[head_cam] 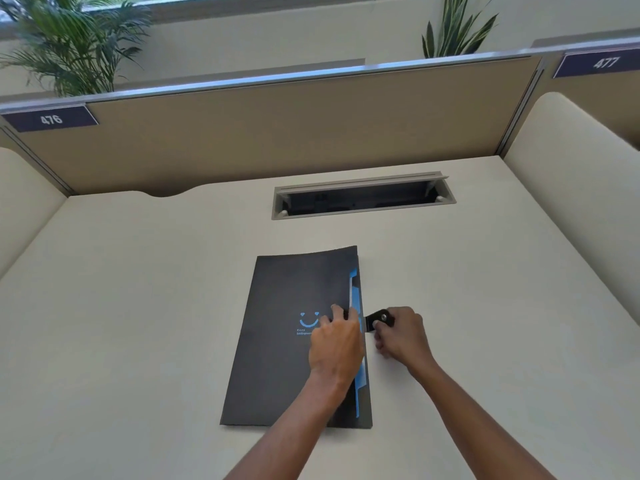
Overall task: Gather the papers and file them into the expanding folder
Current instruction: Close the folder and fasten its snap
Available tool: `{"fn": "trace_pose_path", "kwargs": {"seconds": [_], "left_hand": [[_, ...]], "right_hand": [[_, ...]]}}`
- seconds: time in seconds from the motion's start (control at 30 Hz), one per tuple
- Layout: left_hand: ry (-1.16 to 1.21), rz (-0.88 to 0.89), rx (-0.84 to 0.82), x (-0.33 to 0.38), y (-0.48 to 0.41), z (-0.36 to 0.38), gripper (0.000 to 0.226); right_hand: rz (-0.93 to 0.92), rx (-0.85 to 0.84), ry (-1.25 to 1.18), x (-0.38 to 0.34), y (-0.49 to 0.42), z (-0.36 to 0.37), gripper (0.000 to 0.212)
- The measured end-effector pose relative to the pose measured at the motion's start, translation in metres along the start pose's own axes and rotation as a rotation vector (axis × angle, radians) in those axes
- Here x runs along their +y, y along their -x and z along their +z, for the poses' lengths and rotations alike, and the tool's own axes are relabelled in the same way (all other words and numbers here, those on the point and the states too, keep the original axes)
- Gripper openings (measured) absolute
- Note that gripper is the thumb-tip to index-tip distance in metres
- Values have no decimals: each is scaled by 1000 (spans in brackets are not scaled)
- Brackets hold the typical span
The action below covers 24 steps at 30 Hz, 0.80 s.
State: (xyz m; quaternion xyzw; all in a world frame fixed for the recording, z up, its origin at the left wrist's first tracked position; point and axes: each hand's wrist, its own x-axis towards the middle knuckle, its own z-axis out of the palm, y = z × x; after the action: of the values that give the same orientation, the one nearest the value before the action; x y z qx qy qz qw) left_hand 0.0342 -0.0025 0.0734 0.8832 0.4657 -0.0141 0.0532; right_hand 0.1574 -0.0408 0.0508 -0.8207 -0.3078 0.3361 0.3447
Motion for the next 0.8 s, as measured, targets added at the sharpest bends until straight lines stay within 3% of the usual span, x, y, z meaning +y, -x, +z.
{"fn": "trace_pose_path", "kwargs": {"seconds": [0.17, 0.3, 0.47, 0.63, 0.8], "left_hand": [[-27, -12, 29, -6, -2, 23, 51], [19, -13, 44, -10, 0, 26, 21], [383, -102, 33, -35, -1, 29, 22], [489, 3, -30, -67, 1, 39, 41], [640, -78, 25, -71, 4, 47, 40]], "right_hand": [[-27, 7, -15, -2, -2, 1, 14], [-39, 22, -54, -2, -2, 5, 12], [-110, 85, -28, -1, -3, 8, 9], [-360, 210, 136, 4, -1, 18, 5], [-618, 204, 308, 14, 2, 32, 12]]}}
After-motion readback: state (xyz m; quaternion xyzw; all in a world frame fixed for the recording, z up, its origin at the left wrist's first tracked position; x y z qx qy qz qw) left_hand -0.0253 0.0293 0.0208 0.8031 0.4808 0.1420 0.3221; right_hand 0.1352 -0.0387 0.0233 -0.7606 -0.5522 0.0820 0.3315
